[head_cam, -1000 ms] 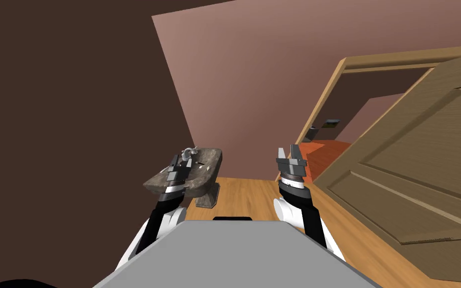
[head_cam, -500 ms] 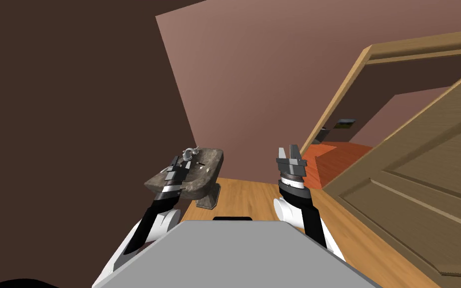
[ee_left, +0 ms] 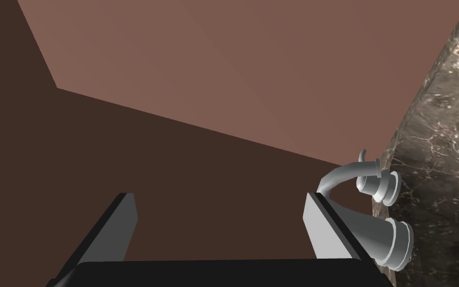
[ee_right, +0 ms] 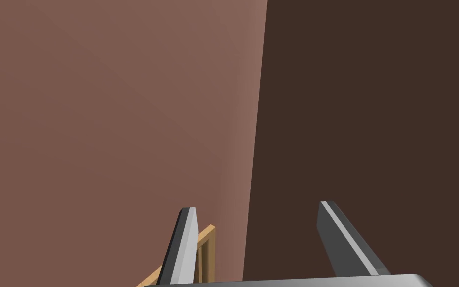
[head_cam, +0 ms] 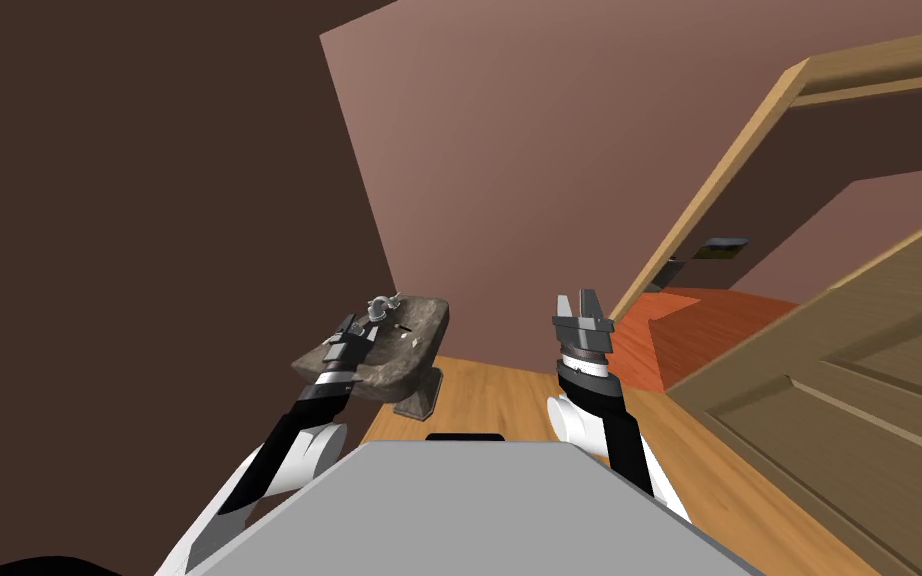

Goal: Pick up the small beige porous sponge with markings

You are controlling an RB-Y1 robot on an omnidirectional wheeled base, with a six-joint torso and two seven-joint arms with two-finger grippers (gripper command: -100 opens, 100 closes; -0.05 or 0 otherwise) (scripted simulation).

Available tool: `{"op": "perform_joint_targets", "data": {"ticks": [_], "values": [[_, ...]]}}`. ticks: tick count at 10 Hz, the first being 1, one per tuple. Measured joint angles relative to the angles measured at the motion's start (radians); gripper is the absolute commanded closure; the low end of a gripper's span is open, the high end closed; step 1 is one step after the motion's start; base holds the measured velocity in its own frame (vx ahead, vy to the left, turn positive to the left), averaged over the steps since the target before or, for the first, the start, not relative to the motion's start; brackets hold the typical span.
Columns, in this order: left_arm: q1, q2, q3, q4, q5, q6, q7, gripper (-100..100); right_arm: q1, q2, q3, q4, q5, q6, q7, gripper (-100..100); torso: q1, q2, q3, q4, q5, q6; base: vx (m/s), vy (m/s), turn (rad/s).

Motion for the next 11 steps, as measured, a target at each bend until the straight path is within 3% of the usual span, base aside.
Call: {"op": "perform_joint_targets", "data": {"ticks": [11], "values": [[0.052, 0.136, 0.107, -0.049, 0.14, 0.254, 0.056, -100, 0.0, 0.0, 0.0, 0.0, 0.0, 0.0, 0.0, 0, -0.001, 0.0, 0.0, 0.0, 0.0, 0.001, 0.066, -0.05, 0.095]]}}
